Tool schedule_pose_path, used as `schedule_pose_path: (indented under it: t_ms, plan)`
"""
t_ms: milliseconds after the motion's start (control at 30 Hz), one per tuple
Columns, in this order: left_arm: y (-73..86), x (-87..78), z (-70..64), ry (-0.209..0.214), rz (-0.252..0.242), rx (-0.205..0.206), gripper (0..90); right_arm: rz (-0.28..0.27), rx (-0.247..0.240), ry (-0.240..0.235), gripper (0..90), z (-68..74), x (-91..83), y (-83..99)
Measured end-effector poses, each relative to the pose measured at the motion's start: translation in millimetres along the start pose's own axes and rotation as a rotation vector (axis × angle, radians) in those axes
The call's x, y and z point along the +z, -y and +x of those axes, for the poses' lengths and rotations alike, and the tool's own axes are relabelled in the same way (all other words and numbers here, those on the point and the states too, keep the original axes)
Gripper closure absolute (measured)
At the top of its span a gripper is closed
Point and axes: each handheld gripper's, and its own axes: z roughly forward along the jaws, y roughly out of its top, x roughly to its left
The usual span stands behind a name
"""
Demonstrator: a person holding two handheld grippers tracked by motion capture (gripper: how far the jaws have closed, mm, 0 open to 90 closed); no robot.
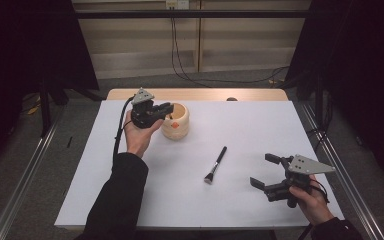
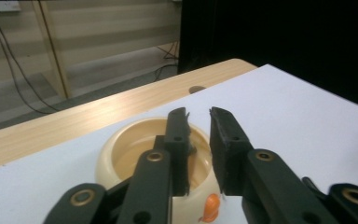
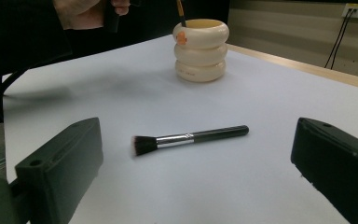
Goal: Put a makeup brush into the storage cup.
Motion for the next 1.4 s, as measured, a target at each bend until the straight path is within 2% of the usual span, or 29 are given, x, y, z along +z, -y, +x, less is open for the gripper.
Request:
schedule_pose_path:
  t_ms: [33, 167, 233, 300, 333, 400, 467, 533, 667, 800, 933, 1000, 1167, 1267, 1400]
  plan:
    - [-0.1, 0.0, -0.7, -0.010, 0.004, 0.007, 75.0, -0.002, -0.002, -0.001, 1.6, 0.1, 0.0, 0.0]
    - [0.1, 1.4, -1.7, -0.002, -0.010, 0.003, 64.6, -0.002, -0.003, -0.003, 1.6, 0.0, -0.1, -0.1]
    - [0.1, 2.4, -2.3, -0.007, -0.009, 0.012, 54.7, -0.001, 0.001, -0.005, 1.6, 0.1, -0.3, -0.1]
    - [1.1, 2.9, -3.2, -0.009, -0.006, 0.014, 50.0, -0.001, -0.001, 0.000, 1.5, 0.0, -0.1, 0.0]
    - [1.6, 3.5, -2.7, 0.000, -0.010, 0.006, 45.0, -0.001, 0.000, -0.002, 1.5, -0.1, -0.1, 0.1]
    - [1.5, 3.2, -2.9, -0.006, -0.011, 0.004, 41.0, -0.005, -0.001, 0.004, 1.6, -0.1, 0.3, 0.0]
    - [0.7, 2.7, -2.3, -0.020, -0.010, -0.010, 33.0, -0.003, 0.000, 0.010, 1.5, 0.4, -0.1, 0.0]
    - [0.7, 2.3, -1.3, -0.012, -0.019, -0.030, 28.8, -0.003, 0.001, 0.011, 1.6, 0.3, -0.2, -0.1]
    - [0.7, 1.9, 0.3, -0.028, -0.010, -0.029, 15.7, -0.004, 0.007, 0.013, 1.6, -0.1, -0.2, 0.0]
    - [-1.2, -0.5, -0.2, -0.049, -0.018, -0.049, 3.0, -0.005, 0.003, 0.010, 1.5, -0.3, 0.0, 0.1]
    - [-2.5, -4.3, 0.2, -0.036, -0.030, -0.050, 1.8, -0.005, 0.019, 0.003, 1.3, -1.1, -0.7, 0.1]
    - [-2.7, -5.8, -1.1, -0.038, -0.041, -0.041, 1.8, -0.008, 0.018, 0.007, 1.3, -1.2, -0.6, 0.1]
    - [-1.3, -9.0, -2.7, -0.056, -0.027, -0.036, 1.8, -0.007, 0.020, 0.012, 1.3, -1.3, -0.6, 0.1]
    - [1.2, -10.9, -4.2, -0.047, -0.028, -0.020, 1.8, -0.005, 0.018, 0.011, 1.3, -2.2, -1.0, 0.1]
    - [4.7, -14.6, -6.9, -0.058, -0.036, -0.023, 1.8, -0.010, 0.023, 0.021, 1.2, -2.7, -0.9, 0.2]
